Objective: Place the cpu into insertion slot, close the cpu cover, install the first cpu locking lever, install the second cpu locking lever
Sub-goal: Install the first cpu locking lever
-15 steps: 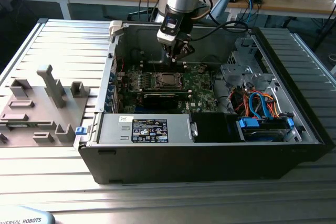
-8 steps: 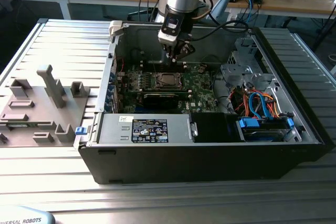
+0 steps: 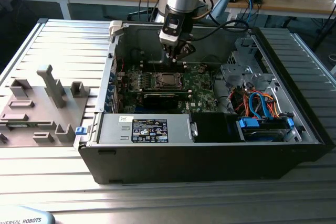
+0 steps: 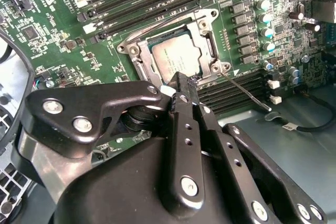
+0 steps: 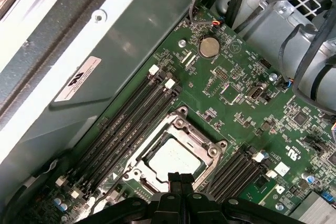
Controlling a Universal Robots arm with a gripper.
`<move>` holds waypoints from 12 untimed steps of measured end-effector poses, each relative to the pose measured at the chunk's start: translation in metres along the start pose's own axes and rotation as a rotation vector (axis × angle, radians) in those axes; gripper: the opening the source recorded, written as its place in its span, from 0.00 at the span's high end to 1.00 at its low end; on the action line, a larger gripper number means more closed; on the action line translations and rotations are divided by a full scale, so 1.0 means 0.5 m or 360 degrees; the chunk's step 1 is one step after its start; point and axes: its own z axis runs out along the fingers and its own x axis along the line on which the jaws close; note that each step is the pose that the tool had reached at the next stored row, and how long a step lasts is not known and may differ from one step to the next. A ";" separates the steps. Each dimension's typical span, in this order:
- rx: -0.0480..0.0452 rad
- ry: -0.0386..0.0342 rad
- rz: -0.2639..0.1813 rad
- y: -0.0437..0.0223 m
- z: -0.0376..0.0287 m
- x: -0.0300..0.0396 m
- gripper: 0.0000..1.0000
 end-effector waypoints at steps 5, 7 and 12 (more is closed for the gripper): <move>0.0001 -0.0002 -0.0028 0.000 0.000 0.000 0.89; 0.0001 -0.0003 -0.0038 0.000 0.000 0.000 0.89; 0.0001 -0.0005 -0.0061 0.000 0.000 0.000 0.89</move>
